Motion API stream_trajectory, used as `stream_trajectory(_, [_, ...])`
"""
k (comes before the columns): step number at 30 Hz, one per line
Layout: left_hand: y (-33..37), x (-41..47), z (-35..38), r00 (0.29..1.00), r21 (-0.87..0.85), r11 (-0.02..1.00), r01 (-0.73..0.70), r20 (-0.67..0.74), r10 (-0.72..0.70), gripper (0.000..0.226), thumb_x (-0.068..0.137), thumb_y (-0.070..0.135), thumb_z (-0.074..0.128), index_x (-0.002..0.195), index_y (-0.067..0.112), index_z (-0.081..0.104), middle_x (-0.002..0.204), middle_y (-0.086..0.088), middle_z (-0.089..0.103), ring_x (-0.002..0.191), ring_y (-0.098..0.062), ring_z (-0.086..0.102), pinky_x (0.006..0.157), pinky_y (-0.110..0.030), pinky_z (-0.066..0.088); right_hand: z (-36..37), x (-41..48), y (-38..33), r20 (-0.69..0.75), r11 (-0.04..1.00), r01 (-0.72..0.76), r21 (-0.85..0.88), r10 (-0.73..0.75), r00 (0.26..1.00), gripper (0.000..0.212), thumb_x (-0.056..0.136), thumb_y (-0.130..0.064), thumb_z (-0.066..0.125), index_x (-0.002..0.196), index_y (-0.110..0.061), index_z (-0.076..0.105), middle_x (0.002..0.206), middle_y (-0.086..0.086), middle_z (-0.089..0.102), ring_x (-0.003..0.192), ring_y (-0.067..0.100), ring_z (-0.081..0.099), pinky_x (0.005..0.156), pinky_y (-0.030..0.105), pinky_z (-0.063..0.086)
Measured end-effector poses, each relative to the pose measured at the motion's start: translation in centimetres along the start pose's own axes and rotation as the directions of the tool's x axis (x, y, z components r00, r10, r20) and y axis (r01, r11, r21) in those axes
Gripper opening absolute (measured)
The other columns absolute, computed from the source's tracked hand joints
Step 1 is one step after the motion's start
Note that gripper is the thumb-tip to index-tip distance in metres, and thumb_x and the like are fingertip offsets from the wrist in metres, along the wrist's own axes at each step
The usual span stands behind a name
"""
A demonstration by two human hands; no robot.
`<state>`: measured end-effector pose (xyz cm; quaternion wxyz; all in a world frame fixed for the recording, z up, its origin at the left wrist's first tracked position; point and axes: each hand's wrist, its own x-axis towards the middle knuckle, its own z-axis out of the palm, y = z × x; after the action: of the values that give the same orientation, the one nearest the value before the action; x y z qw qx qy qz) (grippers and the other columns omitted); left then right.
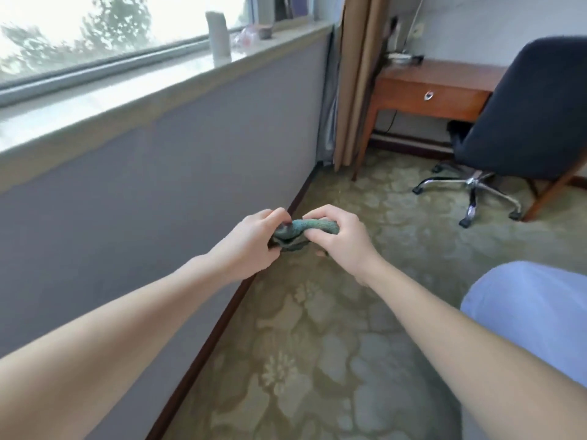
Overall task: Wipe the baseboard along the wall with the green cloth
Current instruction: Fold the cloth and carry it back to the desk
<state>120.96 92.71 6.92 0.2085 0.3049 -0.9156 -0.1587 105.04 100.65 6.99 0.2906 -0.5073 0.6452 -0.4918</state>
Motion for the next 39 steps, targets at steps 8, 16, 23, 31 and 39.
stream_trajectory(8, [5.1,18.4,1.5,0.994,-0.210,0.972,0.107,0.059,-0.096,0.031,0.084,0.035,0.066,0.107,0.016,0.060,0.095,0.002,0.064,0.076,-0.018,0.061,0.061,-0.019,0.045,-12.6,12.1,0.4,-0.151,1.000,0.006,-0.026,-0.010,0.988,0.030,0.074,0.002,0.062,0.075,-0.028,0.064,0.075,-0.008,0.065,0.073,0.012,0.058,0.068,0.032,0.050])
stream_trajectory(16, [4.4,38.6,3.8,0.999,-0.164,0.986,0.017,0.039,-0.011,0.018,0.086,0.024,0.059,0.100,0.013,0.062,0.081,-0.002,0.065,0.069,-0.018,0.059,0.064,-0.025,0.046,-22.2,28.0,2.4,-0.236,0.999,0.003,-0.042,-0.013,0.972,0.036,0.071,0.008,0.057,0.077,-0.026,0.066,0.081,-0.003,0.067,0.080,0.018,0.060,0.070,0.031,0.049])
stream_trajectory(23, [6.7,59.9,6.5,0.988,-0.080,0.995,-0.064,0.135,0.075,0.019,0.080,0.017,0.056,0.099,0.015,0.056,0.082,0.000,0.057,0.077,-0.025,0.055,0.066,-0.031,0.048,-34.1,42.5,4.6,-0.347,0.995,-0.091,-0.036,0.073,0.935,0.036,0.073,0.008,0.054,0.077,-0.027,0.064,0.073,-0.004,0.062,0.064,0.013,0.054,0.061,0.026,0.044])
stream_trajectory(31, [9.4,80.8,14.6,0.968,0.115,0.966,-0.230,0.135,0.214,0.028,0.081,0.019,0.059,0.107,0.017,0.051,0.105,-0.004,0.061,0.095,-0.025,0.054,0.068,-0.029,0.039,-48.3,56.2,12.3,-0.416,0.954,-0.164,-0.252,0.046,0.908,0.020,0.076,-0.005,0.069,0.087,-0.022,0.065,0.081,-0.001,0.065,0.072,0.013,0.057,0.056,0.016,0.040])
stream_trajectory(39, [8.7,99.4,21.6,0.949,0.197,0.930,-0.311,0.121,0.292,0.026,0.091,0.027,0.054,0.113,0.015,0.051,0.109,-0.003,0.060,0.102,-0.024,0.054,0.075,-0.031,0.044,-60.3,72.9,18.9,-0.286,0.856,-0.128,-0.501,-0.024,0.958,0.009,0.079,-0.012,0.069,0.085,-0.019,0.068,0.074,-0.005,0.062,0.068,0.011,0.054,0.049,0.011,0.034])
